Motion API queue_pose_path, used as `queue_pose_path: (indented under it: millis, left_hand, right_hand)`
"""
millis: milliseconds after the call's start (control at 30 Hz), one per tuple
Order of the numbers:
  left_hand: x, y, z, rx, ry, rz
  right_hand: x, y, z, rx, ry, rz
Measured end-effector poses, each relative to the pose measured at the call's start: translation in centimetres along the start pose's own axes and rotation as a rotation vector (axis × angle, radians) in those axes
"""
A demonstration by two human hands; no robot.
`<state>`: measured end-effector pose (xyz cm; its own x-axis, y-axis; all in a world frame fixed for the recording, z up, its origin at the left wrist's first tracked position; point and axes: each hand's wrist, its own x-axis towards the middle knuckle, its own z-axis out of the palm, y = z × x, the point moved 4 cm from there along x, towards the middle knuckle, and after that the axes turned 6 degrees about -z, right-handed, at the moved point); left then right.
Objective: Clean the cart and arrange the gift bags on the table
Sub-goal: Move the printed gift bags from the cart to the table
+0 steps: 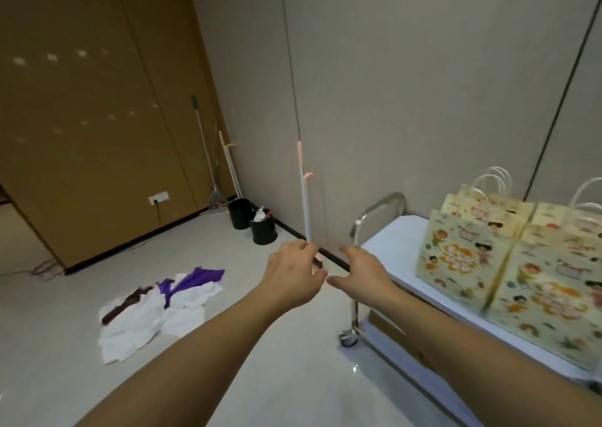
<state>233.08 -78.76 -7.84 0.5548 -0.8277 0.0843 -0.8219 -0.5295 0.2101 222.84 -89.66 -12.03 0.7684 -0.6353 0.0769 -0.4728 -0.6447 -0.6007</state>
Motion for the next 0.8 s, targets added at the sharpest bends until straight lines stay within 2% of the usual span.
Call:
queue_pose_path:
  millis: [233, 433, 533, 700, 800]
  left_hand:
    - [10.4, 9.7, 5.9, -0.009, -0.116, 0.279]
    - [20.1, 15.6, 10.2, -0.06, -0.23, 0.438]
    - [24.8, 17.7, 11.5, -0.109, -0.308, 0.47]
    - [31.4, 20.8, 13.5, -0.318, -0.415, 0.428]
    - [33.6, 22.8, 15.2, -0.335, -0.458, 0.452]
  right_hand:
    - [0.6, 11.8, -4.9, -0.029, 0.126, 0.273]
    - [3.4, 19.1, -10.4, -0.064, 0.283, 0.514]
    - [5.7, 21.1, -13.1, -0.055, 0.362, 0.604]
    - [9.3, 24.2, -17.6, -0.091, 0.587, 0.743]
    - [10.6, 25.8, -18.8, -0.116, 0.624, 0.769]
